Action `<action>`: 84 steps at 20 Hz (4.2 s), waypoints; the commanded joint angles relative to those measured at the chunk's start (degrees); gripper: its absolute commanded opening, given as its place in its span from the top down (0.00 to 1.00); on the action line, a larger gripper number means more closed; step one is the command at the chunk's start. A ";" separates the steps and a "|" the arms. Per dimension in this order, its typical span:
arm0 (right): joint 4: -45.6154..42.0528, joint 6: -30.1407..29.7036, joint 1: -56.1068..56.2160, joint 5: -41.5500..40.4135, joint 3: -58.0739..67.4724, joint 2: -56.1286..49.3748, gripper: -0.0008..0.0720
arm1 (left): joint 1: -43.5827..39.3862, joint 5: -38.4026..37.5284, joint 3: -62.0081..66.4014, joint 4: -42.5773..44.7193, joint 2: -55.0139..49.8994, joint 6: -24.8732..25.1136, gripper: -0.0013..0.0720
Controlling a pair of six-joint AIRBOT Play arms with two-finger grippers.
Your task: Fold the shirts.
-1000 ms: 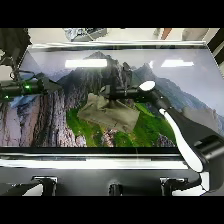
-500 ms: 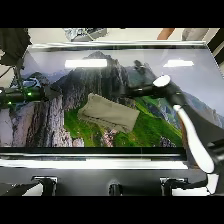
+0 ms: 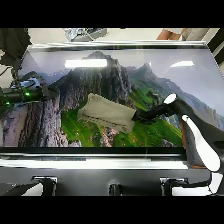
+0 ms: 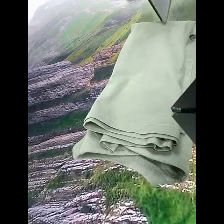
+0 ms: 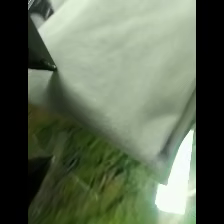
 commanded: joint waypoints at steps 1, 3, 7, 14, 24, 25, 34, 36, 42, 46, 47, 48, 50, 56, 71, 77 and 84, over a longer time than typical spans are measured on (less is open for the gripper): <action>7.74 -0.28 2.97 -5.40 -2.75 -2.80 0.31 | 0.04 0.00 -0.02 0.00 0.02 0.72 0.94; 13.07 -4.04 4.35 -7.87 -2.69 -3.08 0.84 | 0.04 0.02 -0.02 0.00 0.02 0.87 0.94; 12.92 -16.94 1.38 1.18 4.59 1.55 0.94 | 0.07 0.02 -0.02 0.02 0.02 0.87 0.94; -6.86 -6.10 -21.42 22.12 24.68 15.63 0.94 | 0.04 0.00 -0.02 0.02 0.02 0.85 0.94; -1.53 -3.41 -49.57 23.61 35.12 18.40 0.94 | 0.04 -0.20 -0.02 0.02 0.02 0.68 0.94; 1.38 -3.26 -50.71 22.49 35.12 18.40 0.94 | 0.04 -0.20 -0.02 0.02 0.02 0.68 0.94; -5.03 -4.20 -61.00 33.35 35.63 19.12 0.94 | 0.04 -0.24 -0.02 0.02 0.04 0.72 0.94; -16.17 -7.28 -60.94 43.01 35.60 19.12 0.94 | 0.04 -0.22 -0.02 0.00 0.02 0.72 0.94; -33.05 -8.07 -60.98 43.12 18.47 25.42 0.94 | 0.02 -0.20 -0.02 0.00 0.02 0.87 0.94; -42.45 -8.72 -61.00 36.04 -3.21 31.36 0.93 | 0.02 -0.22 -0.02 0.00 0.02 0.85 0.94; -42.10 -8.20 -61.00 34.51 -6.38 32.04 0.78 | 0.02 -0.22 -0.02 0.00 0.02 0.85 0.94; -41.18 -8.28 -60.98 34.27 -8.31 32.11 0.17 | 0.02 -0.24 -0.02 0.00 0.02 0.83 0.94; -41.22 -10.99 -60.98 33.22 -7.34 32.17 0.03 | 0.04 -0.55 0.04 -0.04 0.04 0.63 0.94; -19.28 -12.76 -60.35 10.82 23.67 32.17 0.07 | -0.76 -0.11 16.90 6.75 0.02 -4.11 0.94; -32.39 -6.60 2.60 19.30 13.11 18.12 0.15 | -14.97 -11.32 -4.28 50.05 1.46 -32.48 0.35; -33.40 -7.32 2.62 19.52 13.14 18.12 0.15 | -14.97 -11.02 -3.48 50.10 1.38 -32.41 0.35; -33.40 -7.32 2.62 19.52 13.14 18.12 0.15 | -14.97 -11.02 -3.48 50.12 1.38 -32.41 0.35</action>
